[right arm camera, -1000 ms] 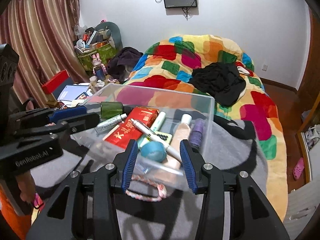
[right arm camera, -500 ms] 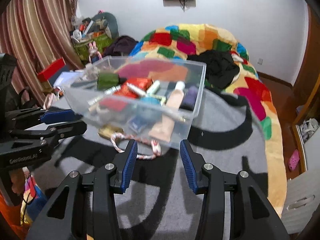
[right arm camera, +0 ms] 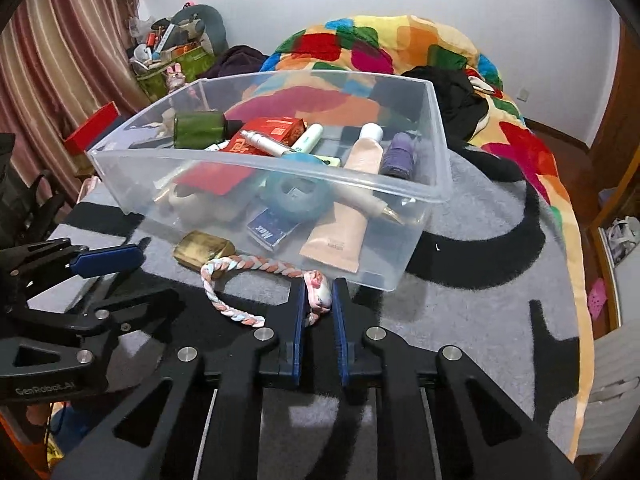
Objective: Organize objects
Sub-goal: 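Grasp the pink-and-white rope toy with the right gripper, then grasp the small brass box with the left gripper, then drop the brass box into the clear box with the left while the right drops the rope toy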
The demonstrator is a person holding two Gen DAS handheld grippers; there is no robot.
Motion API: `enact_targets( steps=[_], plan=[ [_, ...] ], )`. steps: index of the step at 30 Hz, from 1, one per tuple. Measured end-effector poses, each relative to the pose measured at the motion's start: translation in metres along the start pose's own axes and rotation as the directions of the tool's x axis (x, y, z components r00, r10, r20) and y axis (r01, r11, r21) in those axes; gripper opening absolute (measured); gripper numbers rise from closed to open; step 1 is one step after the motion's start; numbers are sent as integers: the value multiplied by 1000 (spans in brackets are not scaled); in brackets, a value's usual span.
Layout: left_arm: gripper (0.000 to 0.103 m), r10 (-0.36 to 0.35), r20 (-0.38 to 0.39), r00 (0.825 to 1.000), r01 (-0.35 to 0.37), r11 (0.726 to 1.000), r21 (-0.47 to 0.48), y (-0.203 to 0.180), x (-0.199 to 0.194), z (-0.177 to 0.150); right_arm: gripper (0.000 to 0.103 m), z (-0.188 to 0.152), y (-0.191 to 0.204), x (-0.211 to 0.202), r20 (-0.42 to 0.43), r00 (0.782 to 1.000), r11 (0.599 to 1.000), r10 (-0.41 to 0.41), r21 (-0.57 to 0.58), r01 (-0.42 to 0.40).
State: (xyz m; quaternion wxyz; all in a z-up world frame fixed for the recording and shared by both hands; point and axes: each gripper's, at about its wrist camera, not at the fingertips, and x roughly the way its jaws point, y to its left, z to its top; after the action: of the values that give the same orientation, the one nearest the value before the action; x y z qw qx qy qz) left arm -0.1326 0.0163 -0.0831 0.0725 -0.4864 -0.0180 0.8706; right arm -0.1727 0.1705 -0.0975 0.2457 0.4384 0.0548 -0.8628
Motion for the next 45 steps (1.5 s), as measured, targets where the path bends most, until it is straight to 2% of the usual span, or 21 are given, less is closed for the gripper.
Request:
enact_targets(
  steps=[12,13,14,24,30,36,41,45],
  plan=[
    [57,24,-20,999,-24,1000,6,-17,19,24,11,-13,-25,-40,67,998,997,17,70,-22],
    [52,21,-19,1000,-21,1000,2,-17,19,24,11,-14,-27,-43,71,997,997,19,76,-24],
    [41,22,-16,1000,-23,1000,0,-17,19,24,11,-15,-28,-45,72,997,996,22,80,-28],
    [41,2,22,1000,-2,1000,-15,-13,6,9,11,-11,-23,-51,86,995,996,52,73,-58],
    [41,-17,81,997,20,999,-35,-8,-20,5,11,2,-19,-65,133,989,994,68,71,-78],
    [41,-8,169,986,16,999,-46,-2,-50,15,11,25,-8,-76,200,978,997,61,42,-71],
    [41,9,221,975,3,999,-52,3,-65,33,11,48,-5,-78,248,968,998,43,37,-53],
    [41,16,244,970,-2,998,-57,8,-69,48,11,65,-3,-70,255,967,999,23,37,-34]
  ],
)
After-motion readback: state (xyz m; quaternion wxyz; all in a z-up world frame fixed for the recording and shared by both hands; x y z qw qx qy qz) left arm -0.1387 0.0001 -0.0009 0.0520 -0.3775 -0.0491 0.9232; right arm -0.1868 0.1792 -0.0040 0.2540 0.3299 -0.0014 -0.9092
